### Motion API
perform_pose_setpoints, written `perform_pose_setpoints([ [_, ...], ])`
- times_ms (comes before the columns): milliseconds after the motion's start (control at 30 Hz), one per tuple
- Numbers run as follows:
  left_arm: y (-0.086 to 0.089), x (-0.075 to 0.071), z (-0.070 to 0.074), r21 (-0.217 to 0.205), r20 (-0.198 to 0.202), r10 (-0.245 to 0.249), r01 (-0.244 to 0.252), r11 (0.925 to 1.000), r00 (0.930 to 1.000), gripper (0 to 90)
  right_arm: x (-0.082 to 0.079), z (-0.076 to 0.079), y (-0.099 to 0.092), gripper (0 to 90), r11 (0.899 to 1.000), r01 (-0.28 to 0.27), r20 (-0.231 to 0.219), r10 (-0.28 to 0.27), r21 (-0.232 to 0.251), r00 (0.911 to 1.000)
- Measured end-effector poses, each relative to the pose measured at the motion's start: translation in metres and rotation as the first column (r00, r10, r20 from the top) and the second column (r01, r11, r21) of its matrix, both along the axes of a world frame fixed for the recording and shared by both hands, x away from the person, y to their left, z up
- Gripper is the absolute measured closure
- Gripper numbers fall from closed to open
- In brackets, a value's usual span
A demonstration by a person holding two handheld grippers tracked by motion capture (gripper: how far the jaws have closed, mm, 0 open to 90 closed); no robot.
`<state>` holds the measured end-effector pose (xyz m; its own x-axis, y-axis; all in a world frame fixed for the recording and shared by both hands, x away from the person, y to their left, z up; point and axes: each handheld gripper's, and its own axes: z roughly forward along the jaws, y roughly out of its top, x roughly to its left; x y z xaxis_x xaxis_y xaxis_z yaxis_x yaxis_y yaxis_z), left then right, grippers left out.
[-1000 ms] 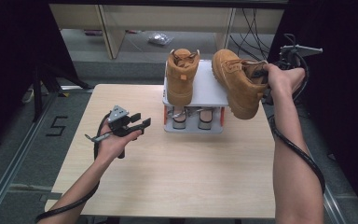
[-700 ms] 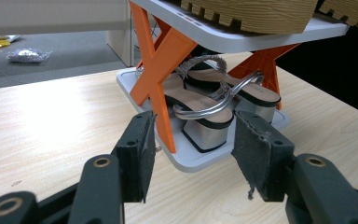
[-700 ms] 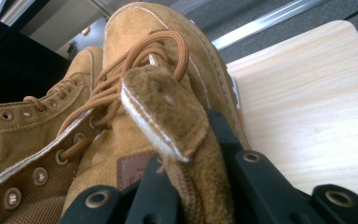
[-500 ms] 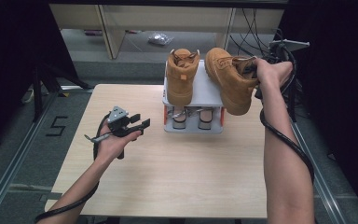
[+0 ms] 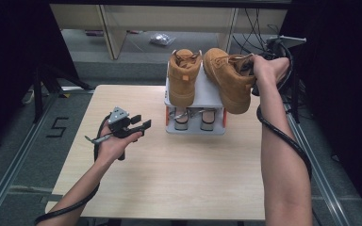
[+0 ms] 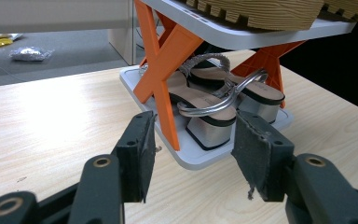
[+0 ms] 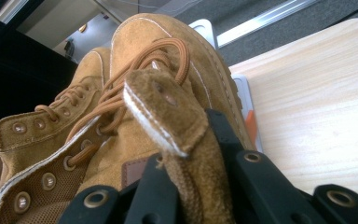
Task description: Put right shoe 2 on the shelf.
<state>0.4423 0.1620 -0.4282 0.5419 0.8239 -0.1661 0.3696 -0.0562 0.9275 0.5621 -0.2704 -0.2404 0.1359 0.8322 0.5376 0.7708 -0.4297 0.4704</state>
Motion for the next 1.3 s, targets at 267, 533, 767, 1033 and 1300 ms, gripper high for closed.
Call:
perform_pose_setpoints([
  [267,0.001,0.000,0.000,0.002,0.000,-0.001,0.001,1.0000,1.0000,47.8,0.005,0.001,0.011,83.8,1.000,0.003,0.004,-0.003,0.012,1.0000],
  [533,0.000,0.000,0.001,0.000,0.001,0.000,0.000,1.0000,1.0000,47.8,0.008,-0.006,0.019,81.5,1.000,0.008,0.007,-0.008,0.027,0.9999],
  [767,-0.001,-0.001,-0.001,-0.002,-0.002,-0.001,0.001,1.0000,1.0000,47.8,0.013,-0.008,0.025,65.2,0.999,0.025,0.069,-0.026,0.022,0.9973],
  [1033,-0.004,-0.002,-0.001,-0.004,0.001,-0.007,0.007,1.0000,1.0000,47.9,0.004,0.005,0.018,51.2,0.999,0.010,0.124,-0.015,0.047,0.9922],
  [1300,-0.009,-0.003,-0.003,0.001,0.008,-0.016,0.016,0.9999,0.9998,49.2,-0.013,0.009,0.004,51.2,0.999,-0.026,0.218,0.019,0.032,0.9757],
])
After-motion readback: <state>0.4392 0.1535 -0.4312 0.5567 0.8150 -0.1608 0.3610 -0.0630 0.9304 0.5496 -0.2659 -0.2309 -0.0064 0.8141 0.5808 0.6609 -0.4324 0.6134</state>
